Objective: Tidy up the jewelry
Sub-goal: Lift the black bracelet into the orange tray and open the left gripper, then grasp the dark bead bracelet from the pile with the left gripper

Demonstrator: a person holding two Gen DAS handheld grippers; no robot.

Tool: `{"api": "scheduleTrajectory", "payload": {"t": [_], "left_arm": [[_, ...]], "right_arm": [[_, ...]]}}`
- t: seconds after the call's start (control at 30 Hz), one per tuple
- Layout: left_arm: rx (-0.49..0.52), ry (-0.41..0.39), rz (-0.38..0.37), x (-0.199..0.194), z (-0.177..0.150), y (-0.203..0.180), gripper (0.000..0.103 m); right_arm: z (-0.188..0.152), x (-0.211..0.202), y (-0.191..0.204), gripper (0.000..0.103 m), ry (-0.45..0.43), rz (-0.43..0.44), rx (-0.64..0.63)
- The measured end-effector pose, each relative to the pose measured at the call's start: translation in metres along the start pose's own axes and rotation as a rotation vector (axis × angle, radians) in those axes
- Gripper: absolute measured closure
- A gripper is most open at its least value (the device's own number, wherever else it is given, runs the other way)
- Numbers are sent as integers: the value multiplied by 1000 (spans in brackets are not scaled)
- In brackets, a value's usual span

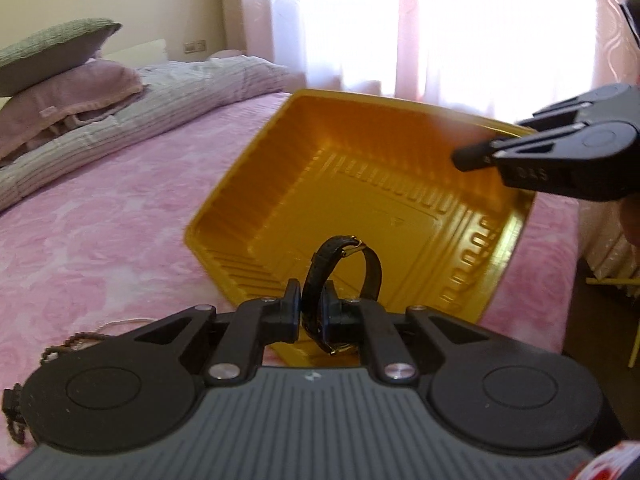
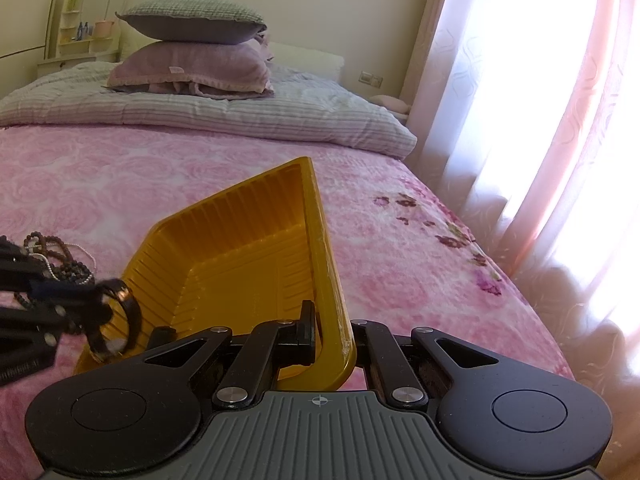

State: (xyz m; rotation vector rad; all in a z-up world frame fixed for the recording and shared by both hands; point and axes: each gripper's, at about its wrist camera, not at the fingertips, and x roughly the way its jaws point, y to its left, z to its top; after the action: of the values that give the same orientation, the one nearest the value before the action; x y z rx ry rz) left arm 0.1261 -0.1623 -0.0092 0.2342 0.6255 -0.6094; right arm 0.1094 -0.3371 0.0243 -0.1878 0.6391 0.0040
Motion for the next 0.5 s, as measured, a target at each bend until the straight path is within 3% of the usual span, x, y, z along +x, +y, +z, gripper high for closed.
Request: {"api": "scheduleTrajectory", "payload": {"t": [0.1,0.13,0.3,0.5], "left_arm": [[-20,-7,-49,-3,-2,-2,80],[-24,-17,-45,-5,-3,-1,71],[-56,-34,10,-22,-15,12,70],[-121,-3,175,-45,-52,49,70]], "right_arm": [[0,0,0,97,1,3,0],[0,0,0,97,1,2,0],[0,0,1,97,0,2,-2],[-1,-1,2,97,0,0,-5]]}}
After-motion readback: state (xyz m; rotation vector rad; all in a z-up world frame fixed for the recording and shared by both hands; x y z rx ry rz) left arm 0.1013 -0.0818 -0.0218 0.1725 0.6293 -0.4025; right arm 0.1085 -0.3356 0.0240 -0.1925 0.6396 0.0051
